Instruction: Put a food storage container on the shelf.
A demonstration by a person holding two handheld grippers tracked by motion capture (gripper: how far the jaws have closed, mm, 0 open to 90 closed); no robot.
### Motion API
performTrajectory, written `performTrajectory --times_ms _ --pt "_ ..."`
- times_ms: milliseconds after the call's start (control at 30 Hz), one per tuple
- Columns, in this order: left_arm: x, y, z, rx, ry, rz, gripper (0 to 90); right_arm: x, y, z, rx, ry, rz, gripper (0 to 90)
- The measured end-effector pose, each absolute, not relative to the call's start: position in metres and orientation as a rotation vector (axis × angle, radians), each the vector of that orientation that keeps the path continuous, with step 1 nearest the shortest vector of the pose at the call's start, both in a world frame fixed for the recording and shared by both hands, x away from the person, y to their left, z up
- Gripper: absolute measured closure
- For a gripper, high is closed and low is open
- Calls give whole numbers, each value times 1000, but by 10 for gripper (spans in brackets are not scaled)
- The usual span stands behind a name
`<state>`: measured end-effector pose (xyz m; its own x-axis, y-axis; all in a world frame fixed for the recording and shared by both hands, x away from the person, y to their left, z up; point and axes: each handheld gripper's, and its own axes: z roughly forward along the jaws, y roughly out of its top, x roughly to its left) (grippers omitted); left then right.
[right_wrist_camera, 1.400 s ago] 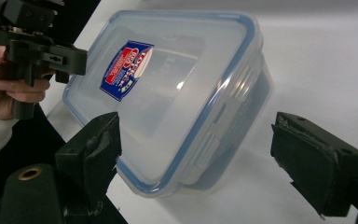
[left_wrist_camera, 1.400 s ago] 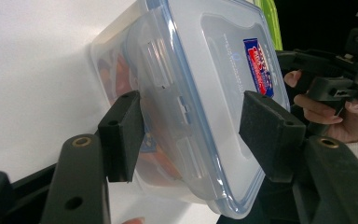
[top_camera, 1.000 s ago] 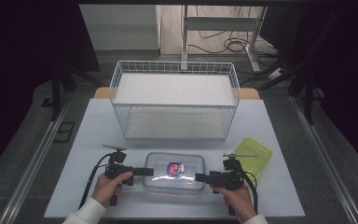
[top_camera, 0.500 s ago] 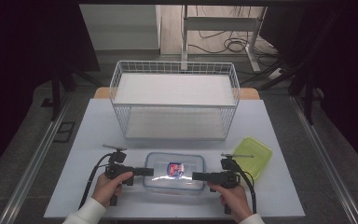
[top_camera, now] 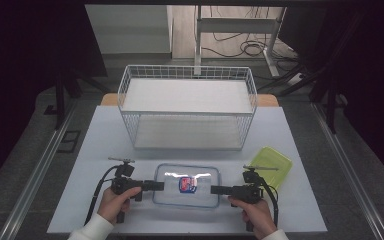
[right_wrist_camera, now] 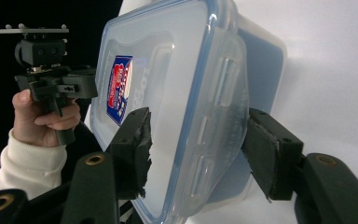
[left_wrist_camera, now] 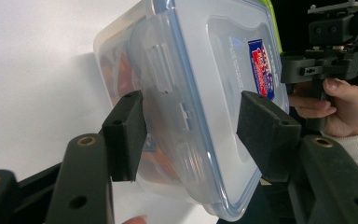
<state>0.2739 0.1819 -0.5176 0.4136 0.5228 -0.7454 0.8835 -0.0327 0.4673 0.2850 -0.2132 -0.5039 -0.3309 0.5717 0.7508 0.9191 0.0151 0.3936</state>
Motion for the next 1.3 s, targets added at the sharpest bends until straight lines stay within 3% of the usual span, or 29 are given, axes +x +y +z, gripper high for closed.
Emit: performTrajectory --times_ms 300,1300 --pt "266 187 -514 1679 1199 -464 510 279 -217 -503 -1476 -1935 -1277 483" --pt "253 191 -497 1659 1193 -396 534 269 -213 -488 -1463 -1965 -1373 516"
